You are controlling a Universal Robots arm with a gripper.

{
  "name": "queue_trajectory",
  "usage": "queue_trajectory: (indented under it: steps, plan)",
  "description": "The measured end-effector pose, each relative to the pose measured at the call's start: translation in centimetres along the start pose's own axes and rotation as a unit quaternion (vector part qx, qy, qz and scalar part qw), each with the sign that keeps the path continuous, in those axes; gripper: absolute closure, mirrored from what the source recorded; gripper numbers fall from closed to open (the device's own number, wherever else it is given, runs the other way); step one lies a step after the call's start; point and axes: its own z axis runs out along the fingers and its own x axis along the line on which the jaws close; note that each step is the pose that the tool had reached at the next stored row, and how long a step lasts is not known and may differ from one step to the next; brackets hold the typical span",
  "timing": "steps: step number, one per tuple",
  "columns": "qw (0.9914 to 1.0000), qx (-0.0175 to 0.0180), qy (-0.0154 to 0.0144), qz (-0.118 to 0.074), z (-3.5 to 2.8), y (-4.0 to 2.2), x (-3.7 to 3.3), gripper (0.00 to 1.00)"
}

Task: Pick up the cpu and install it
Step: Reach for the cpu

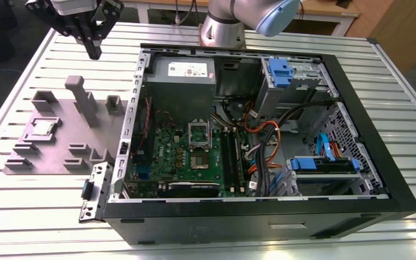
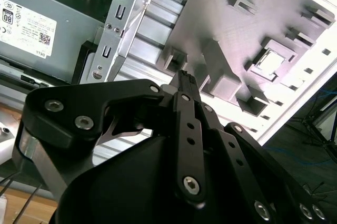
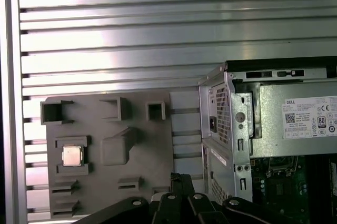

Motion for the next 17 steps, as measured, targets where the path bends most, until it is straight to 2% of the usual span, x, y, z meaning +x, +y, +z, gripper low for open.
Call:
queue_trajectory:
  steps: [17]
  plan:
    - [1.0, 0.0, 0.0006, 0.0, 0.12, -0.25, 3.27, 0.89]
